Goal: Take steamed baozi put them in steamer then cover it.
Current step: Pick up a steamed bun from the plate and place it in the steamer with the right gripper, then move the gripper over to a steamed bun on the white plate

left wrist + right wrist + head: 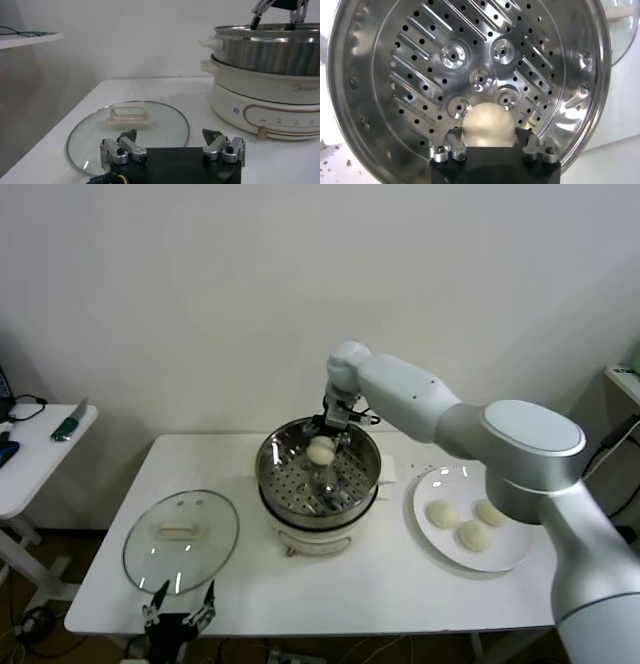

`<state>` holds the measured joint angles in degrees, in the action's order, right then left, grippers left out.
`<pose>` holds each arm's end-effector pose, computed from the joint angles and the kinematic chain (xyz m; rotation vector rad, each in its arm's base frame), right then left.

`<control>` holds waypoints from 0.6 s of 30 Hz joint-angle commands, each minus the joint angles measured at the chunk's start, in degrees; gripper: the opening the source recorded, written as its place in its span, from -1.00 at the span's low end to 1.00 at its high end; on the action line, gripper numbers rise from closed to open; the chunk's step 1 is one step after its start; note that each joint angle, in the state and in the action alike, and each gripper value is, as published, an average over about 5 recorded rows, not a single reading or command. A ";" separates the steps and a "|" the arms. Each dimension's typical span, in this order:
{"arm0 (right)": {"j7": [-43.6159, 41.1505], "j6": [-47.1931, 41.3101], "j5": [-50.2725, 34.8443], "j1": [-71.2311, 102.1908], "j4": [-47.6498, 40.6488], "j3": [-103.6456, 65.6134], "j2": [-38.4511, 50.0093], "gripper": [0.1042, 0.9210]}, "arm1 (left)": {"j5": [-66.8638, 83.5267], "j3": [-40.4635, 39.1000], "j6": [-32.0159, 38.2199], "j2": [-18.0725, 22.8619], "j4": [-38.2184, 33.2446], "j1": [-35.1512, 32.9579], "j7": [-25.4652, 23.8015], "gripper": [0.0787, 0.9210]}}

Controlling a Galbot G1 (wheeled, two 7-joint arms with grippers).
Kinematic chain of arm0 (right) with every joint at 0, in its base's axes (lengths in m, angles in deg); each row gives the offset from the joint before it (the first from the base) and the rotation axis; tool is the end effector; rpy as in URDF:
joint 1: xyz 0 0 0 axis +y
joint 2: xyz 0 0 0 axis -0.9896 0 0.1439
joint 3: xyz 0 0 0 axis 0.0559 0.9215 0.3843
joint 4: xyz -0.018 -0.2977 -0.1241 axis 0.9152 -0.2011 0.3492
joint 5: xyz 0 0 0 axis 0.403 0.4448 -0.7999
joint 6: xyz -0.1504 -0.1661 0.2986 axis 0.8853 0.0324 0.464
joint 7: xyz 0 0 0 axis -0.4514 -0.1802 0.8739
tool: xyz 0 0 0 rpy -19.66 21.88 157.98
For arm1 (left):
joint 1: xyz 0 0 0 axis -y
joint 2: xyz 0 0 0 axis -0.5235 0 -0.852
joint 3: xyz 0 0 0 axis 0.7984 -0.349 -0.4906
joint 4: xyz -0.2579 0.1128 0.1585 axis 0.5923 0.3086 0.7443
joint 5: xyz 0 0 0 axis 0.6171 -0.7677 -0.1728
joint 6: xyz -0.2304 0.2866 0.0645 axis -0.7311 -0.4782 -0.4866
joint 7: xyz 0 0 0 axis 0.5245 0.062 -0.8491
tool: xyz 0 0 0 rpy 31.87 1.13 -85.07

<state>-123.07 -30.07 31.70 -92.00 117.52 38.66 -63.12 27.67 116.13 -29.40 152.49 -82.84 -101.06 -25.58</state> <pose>0.6363 0.1660 -0.0977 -2.0167 0.4661 -2.3397 0.1398 0.0606 -0.3437 0.0616 -2.7701 -0.0343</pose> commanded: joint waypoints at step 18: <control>-11.58 -18.13 -49.83 -21.98 8.36 22.95 14.82 0.76 | -1.44 -0.09 -0.84 0.48 -1.22 -0.13 -0.13 0.77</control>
<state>-129.16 -36.31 7.36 -103.09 122.60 49.13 -56.04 26.46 115.92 -30.19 152.89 -83.89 -101.07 -25.70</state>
